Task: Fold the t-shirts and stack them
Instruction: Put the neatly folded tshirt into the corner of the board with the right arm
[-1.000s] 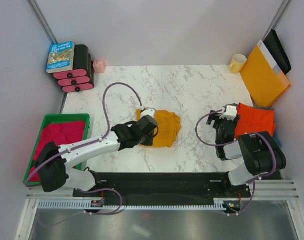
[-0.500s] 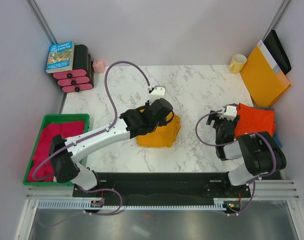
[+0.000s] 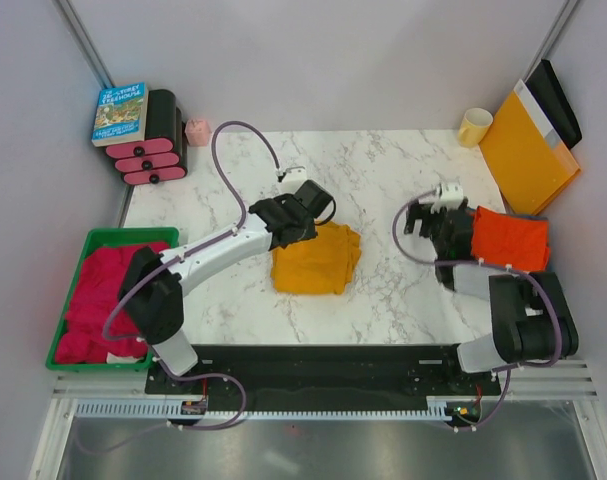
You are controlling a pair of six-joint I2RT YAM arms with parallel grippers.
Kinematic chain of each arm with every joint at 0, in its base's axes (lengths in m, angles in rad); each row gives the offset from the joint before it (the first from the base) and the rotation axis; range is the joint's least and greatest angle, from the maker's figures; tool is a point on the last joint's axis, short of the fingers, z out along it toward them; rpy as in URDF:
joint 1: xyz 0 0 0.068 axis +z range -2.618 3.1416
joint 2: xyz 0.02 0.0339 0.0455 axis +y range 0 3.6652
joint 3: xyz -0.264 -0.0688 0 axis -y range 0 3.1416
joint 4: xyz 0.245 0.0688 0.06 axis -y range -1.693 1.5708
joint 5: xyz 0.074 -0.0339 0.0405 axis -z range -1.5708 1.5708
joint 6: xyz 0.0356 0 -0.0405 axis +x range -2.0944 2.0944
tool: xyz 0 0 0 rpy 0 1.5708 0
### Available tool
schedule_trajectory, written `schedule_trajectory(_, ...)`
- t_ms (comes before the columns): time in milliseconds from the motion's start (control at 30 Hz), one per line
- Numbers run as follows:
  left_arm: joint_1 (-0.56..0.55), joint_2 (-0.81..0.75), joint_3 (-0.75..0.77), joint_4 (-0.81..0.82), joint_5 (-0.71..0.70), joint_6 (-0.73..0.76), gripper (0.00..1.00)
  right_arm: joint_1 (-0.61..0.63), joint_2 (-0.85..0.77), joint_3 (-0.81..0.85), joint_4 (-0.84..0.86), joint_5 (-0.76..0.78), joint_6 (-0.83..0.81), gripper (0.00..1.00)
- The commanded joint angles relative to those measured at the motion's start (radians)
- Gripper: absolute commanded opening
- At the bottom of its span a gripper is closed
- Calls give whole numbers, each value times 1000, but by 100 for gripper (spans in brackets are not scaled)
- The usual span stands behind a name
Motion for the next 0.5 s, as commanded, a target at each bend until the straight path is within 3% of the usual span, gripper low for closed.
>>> schedule_trajectory(0, 59, 48, -40, 43, 47, -17, 39, -9, 66, 599, -781, -248, -75, 98)
schedule_trajectory(67, 77, 70, -46, 56, 83, -13, 38, -11, 164, 789, -1148, -351, -94, 98)
schedule_trajectory(100, 91, 79, -51, 62, 85, -13, 38, -9, 242, 926, -1246, -392, -103, 98)
schedule_trajectory(167, 100, 102, -72, 91, 99, -11, 38, -9, 286, 996, -1444, -470, -170, 98)
schedule_trajectory(467, 127, 220, -155, 177, 212, -17, 36, -8, 36, 804, -1440, -492, -217, 98)
